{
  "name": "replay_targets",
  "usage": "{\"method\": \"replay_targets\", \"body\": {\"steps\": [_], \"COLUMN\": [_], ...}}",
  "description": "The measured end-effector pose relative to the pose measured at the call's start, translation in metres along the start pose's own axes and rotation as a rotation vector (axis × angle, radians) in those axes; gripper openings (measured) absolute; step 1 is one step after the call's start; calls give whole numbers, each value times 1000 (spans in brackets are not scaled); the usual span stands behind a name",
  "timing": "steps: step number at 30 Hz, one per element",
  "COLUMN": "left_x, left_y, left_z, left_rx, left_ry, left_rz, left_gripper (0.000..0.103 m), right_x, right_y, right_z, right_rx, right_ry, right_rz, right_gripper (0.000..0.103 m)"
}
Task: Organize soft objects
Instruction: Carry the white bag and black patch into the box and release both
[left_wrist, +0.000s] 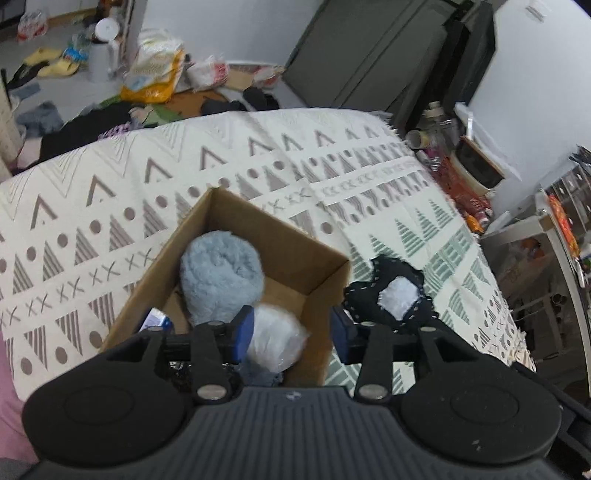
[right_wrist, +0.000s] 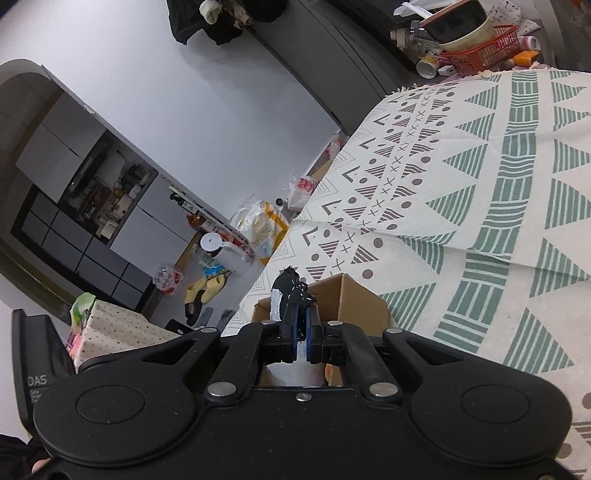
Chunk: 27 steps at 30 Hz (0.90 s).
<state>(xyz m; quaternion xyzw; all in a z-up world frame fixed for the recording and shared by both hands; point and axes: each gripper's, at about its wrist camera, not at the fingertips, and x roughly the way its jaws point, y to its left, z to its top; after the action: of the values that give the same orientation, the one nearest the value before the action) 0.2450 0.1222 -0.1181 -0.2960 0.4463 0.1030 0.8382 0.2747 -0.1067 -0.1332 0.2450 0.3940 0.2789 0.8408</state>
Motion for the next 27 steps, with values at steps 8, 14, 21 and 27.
{"method": "replay_targets", "body": {"steps": [8, 14, 21, 27], "left_x": [-4, -4, -11, -21], "left_y": [18, 17, 9, 3], "left_z": [14, 19, 14, 10], "left_rx": [-15, 8, 79, 129], "left_ry": [-14, -9, -40, -47], "left_rz": [45, 47, 89, 134], "left_gripper": [47, 48, 68, 71], "right_x": [20, 32, 24, 14], "right_y": [7, 6, 4, 5], "right_z": [-2, -7, -8, -10], "right_rx": [-17, -37, -38, -69], "right_ry": [0, 29, 42, 46], "right_rz": [3, -54, -73, -96], "right_gripper": [6, 44, 44, 51]}}
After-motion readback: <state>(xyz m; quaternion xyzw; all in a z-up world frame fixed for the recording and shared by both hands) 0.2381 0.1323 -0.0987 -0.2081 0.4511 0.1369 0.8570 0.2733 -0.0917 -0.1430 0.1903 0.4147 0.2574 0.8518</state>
